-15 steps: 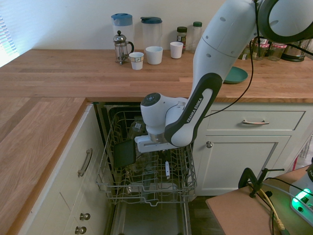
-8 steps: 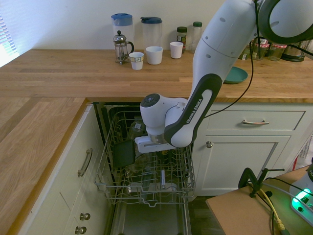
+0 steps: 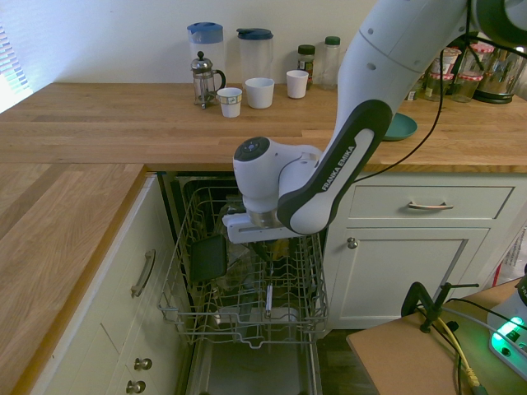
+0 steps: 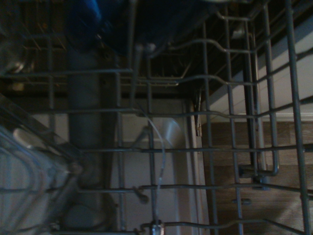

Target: Put the fork in the dishwasher

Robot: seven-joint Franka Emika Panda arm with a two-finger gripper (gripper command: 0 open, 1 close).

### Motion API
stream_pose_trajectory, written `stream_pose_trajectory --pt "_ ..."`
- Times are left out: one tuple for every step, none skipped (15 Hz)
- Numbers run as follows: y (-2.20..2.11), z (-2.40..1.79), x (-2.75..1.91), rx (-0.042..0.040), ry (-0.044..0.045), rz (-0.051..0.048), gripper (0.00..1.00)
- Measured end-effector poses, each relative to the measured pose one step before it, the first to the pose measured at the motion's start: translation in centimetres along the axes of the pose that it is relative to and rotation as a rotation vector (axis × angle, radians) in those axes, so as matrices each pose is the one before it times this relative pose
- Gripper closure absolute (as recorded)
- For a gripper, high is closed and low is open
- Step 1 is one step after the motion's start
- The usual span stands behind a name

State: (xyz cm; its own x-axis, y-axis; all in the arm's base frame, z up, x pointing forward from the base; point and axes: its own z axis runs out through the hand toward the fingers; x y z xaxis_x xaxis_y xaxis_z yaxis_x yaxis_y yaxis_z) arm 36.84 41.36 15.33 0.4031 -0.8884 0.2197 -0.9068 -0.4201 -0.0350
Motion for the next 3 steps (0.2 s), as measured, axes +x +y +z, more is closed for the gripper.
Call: stream_pose_trajectory --pt "-0.234 -1.242 0.031 0.01399 -0.00122 0.00779 0.00" --pt "-0.254 -1.151 0.066 0.01388 -0.00339 0.00816 0.00" --pt "-0.164 -1.002 0.049 0.00941 -0.00059 0.00897 0.00"
